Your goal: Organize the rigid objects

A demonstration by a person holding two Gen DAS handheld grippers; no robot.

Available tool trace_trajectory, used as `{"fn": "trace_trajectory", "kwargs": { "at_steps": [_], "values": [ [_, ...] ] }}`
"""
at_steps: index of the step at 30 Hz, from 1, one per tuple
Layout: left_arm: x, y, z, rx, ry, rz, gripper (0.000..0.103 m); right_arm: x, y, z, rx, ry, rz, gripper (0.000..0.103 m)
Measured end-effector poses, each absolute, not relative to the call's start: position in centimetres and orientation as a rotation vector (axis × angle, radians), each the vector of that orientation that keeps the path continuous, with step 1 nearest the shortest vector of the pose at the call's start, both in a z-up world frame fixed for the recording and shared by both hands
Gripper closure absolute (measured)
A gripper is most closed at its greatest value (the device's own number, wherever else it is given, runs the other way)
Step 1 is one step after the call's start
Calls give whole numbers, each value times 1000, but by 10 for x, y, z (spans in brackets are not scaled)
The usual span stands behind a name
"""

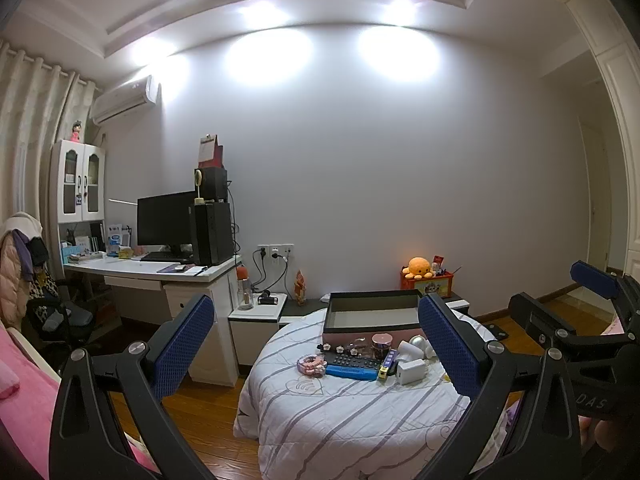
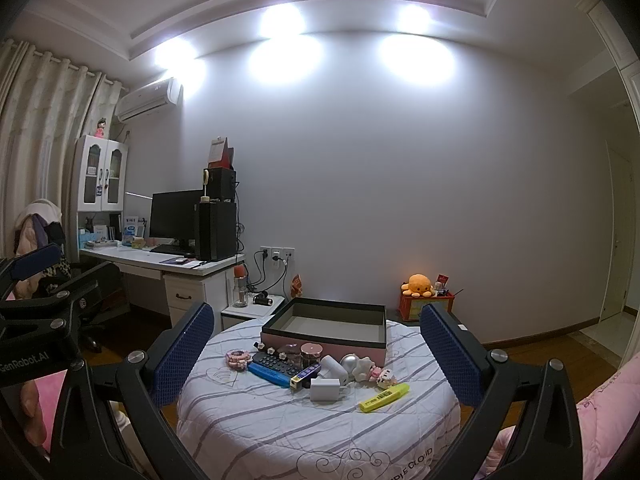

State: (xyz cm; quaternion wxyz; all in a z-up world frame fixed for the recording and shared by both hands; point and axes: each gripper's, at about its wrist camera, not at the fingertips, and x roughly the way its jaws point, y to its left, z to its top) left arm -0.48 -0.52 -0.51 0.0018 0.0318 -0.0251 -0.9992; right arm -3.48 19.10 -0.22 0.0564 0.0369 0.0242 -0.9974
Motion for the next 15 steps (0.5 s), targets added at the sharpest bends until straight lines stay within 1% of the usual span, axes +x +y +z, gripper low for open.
{"fn": "trace_trajectory", "kwargs": {
  "at_steps": [5,11,15],
  "values": [
    [-6,-4,-6,109,-101,-3129,0,-34,190,-2,120,73,-3025,0],
    [-8,-5,-7,114,-74,-3131,0,-33,187,-3,127,70,-3028,0],
    [-9,-5,-9,122,-86,-3129,0,-32,189,-5,127,58,-3032,0]
  ]
}}
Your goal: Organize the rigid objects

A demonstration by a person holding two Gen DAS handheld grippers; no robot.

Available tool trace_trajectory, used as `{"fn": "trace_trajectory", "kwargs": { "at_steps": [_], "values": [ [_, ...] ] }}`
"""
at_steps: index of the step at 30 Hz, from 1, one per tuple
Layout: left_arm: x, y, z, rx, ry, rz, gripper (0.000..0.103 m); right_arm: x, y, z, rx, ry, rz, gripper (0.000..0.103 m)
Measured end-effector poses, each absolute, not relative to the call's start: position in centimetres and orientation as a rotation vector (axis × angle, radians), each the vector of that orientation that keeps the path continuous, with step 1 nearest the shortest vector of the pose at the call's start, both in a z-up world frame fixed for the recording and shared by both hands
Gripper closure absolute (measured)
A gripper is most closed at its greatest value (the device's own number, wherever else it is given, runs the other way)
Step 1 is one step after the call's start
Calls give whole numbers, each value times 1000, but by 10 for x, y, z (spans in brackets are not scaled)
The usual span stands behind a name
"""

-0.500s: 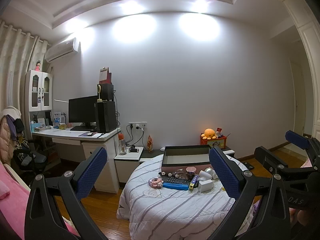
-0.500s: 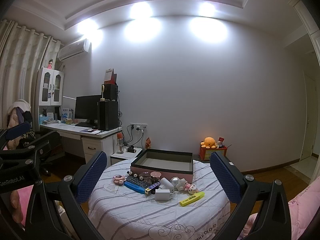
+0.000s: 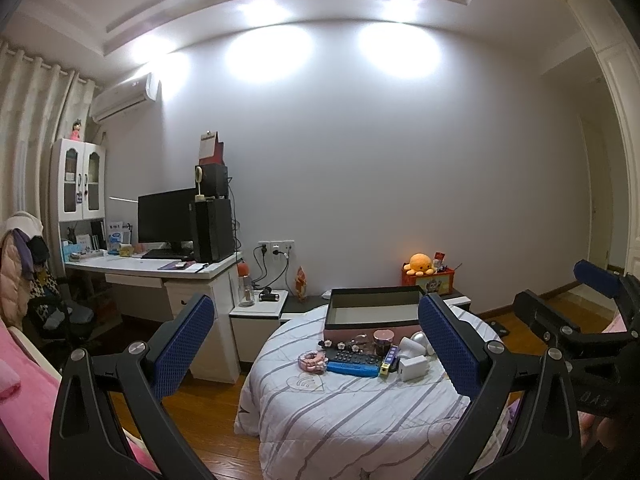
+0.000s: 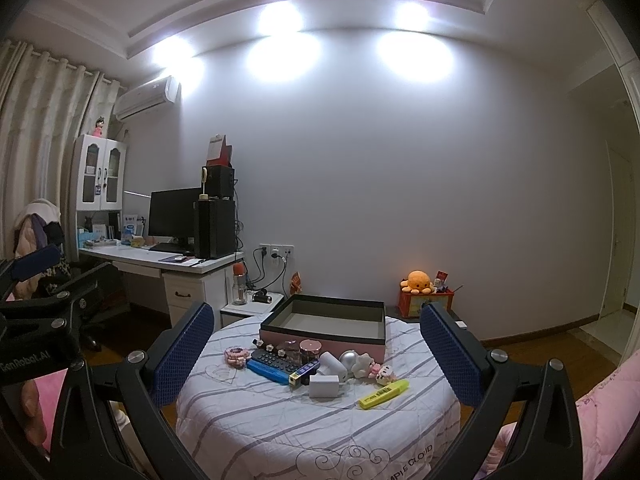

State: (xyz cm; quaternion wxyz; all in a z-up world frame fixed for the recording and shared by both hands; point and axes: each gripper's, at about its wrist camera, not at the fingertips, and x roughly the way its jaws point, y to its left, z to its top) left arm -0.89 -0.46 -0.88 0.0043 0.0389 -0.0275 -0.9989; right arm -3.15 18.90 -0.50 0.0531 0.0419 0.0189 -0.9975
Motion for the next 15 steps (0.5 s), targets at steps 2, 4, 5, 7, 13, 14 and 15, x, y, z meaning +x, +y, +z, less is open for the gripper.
{"fn": "trace_trajectory", "kwargs": {
  "at_steps": [2,4,5,7,13,14,15],
  "values": [
    [-10,-3,-9,130,-94,-3129,0,-31,189,-5,123,53,-3038,0],
    [-11,-2,-10,138,-104,-3129,0,-32,189,-5,128,48,-3038,0],
    [-12,-2,-11,143,-108,-3128,0,-33,190,-6,129,46,-3038,0],
    [-13,-1,-12,151,-117,-3127,0,-33,189,-7,136,46,-3041,0],
    [-18,2,-14,167,-134,-3124,0,-36,189,-10,154,37,-3040,0],
    [-18,2,-14,168,-134,-3124,0,-36,189,-10,155,36,-3040,0],
    [-18,2,-14,168,-137,-3125,0,-36,189,-11,156,36,-3040,0]
  ]
}}
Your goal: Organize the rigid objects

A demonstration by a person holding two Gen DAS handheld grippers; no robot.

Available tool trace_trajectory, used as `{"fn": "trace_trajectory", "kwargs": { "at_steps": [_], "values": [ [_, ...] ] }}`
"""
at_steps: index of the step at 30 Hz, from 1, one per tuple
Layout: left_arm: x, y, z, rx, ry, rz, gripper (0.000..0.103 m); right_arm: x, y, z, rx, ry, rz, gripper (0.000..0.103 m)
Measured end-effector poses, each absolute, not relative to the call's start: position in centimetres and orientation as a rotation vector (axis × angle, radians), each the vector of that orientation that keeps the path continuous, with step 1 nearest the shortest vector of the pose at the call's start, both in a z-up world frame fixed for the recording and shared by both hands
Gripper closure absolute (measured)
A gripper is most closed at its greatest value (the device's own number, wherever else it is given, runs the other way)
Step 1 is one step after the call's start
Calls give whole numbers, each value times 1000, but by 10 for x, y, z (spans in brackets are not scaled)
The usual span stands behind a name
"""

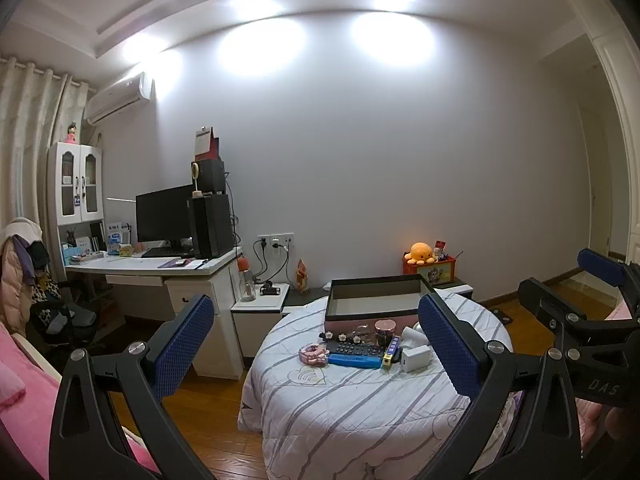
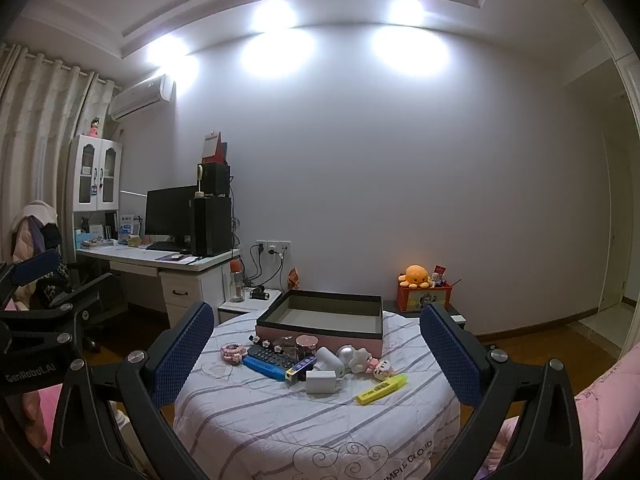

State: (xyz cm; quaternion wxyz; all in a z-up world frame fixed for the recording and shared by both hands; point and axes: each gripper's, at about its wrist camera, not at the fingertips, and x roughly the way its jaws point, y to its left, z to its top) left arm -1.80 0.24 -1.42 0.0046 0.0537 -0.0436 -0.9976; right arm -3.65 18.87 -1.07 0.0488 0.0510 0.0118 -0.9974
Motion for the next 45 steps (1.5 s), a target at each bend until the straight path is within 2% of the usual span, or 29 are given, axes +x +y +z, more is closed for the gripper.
{"fn": "trace_trajectory", "kwargs": {
  "at_steps": [24,38,45],
  "values": [
    [-43,10,-31,268,-198,-3129,0,-56,197,-29,240,17,-3037,0],
    [-116,0,-89,594,-182,-3083,0,-119,201,-81,500,19,-2998,0],
    [-169,0,-134,837,-185,-3042,0,-170,227,-134,696,-109,-2940,0]
  ]
}}
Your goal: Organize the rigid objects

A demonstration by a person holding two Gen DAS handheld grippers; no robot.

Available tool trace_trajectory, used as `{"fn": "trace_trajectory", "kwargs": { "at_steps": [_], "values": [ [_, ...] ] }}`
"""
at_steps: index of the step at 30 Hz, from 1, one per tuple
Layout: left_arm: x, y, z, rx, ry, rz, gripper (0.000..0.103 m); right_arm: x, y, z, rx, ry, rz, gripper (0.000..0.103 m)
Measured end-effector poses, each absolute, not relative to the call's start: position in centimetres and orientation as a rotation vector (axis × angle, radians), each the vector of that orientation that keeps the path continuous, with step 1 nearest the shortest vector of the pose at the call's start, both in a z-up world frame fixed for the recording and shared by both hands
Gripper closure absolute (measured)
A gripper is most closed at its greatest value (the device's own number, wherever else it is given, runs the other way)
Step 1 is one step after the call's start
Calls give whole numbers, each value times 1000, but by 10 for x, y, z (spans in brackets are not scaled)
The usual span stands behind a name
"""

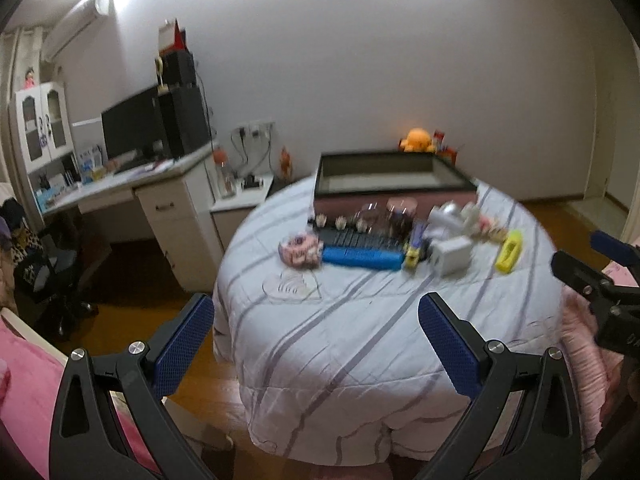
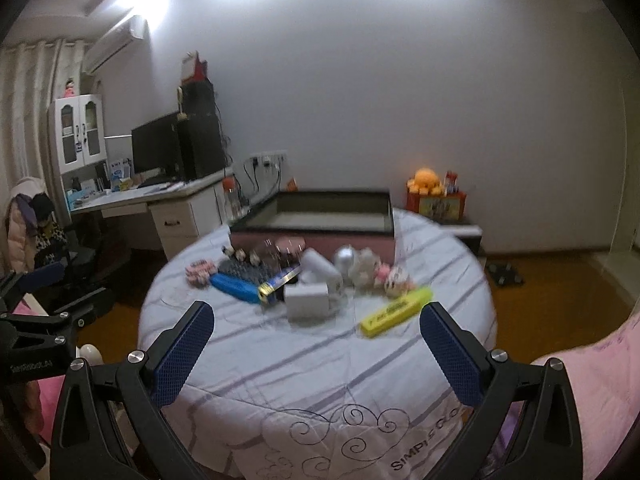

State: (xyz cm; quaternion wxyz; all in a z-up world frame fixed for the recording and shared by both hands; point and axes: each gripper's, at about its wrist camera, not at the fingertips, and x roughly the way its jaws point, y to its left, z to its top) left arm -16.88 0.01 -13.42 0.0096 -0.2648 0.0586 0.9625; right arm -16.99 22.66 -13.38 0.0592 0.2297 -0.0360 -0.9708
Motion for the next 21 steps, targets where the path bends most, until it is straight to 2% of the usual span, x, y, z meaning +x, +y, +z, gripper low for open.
{"fn": "trace_trajectory", "kwargs": {
  "at_steps": [8,21],
  "values": [
    [-232,5,-171,-1066,167,2921,0,-221,249,-181,922,-188,-2908,0],
    [-303,25,-191,-1271,197,2812,0,-284,270,-207,1147,-193,-2889,0]
  ]
}}
